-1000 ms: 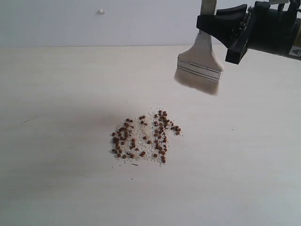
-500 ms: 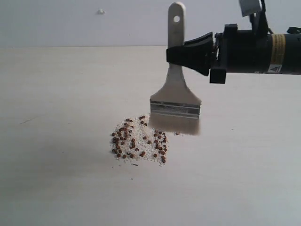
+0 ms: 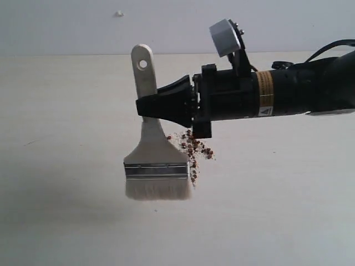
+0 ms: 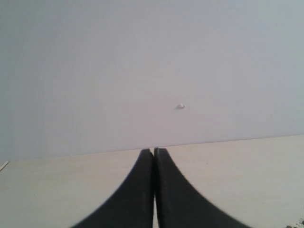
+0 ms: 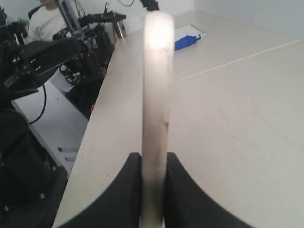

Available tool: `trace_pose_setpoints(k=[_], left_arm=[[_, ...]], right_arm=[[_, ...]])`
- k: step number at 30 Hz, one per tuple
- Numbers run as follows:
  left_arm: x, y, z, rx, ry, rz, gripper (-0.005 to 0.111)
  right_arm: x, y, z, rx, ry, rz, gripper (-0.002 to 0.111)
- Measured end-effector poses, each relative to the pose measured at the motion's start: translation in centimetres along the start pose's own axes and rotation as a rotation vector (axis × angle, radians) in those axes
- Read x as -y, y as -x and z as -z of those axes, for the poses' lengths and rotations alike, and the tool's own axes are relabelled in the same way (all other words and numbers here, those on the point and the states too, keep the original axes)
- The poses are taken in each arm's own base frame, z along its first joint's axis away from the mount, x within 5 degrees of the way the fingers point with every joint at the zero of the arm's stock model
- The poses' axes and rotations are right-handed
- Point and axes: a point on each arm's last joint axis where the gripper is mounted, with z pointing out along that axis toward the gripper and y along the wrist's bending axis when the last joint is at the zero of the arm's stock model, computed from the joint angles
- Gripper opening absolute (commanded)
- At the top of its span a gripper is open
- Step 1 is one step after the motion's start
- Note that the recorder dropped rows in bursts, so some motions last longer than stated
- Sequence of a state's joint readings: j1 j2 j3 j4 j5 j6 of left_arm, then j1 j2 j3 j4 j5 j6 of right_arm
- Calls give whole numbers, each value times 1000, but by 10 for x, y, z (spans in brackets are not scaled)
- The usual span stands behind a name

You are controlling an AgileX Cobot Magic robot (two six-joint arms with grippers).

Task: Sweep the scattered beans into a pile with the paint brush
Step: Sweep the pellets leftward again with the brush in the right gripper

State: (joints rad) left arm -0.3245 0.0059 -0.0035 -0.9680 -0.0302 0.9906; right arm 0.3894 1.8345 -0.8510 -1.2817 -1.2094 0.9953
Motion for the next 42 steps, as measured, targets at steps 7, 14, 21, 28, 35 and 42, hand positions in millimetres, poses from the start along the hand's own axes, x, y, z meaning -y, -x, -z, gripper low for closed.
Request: trace_pose_setpoints(k=[7, 14, 21, 28, 35, 42], left_arm=[[0, 0, 0, 0, 0, 0, 0], [0, 0, 0, 0, 0, 0, 0], [0, 0, 0, 0, 0, 0, 0], [0, 0, 0, 0, 0, 0, 0], [0, 0, 0, 0, 0, 0, 0], [0, 0, 0, 0, 0, 0, 0]], right_arm=[[-6, -10, -46, 168, -66, -61, 0], [-30, -25, -98, 172, -426, -67, 0], [-33, -28, -103, 204, -624, -63, 0], [-21, -47, -102, 199, -728, -158, 0], [-15, -59, -102, 173, -776, -165, 0], [-4, -62, -89, 180, -965, -182, 0]])
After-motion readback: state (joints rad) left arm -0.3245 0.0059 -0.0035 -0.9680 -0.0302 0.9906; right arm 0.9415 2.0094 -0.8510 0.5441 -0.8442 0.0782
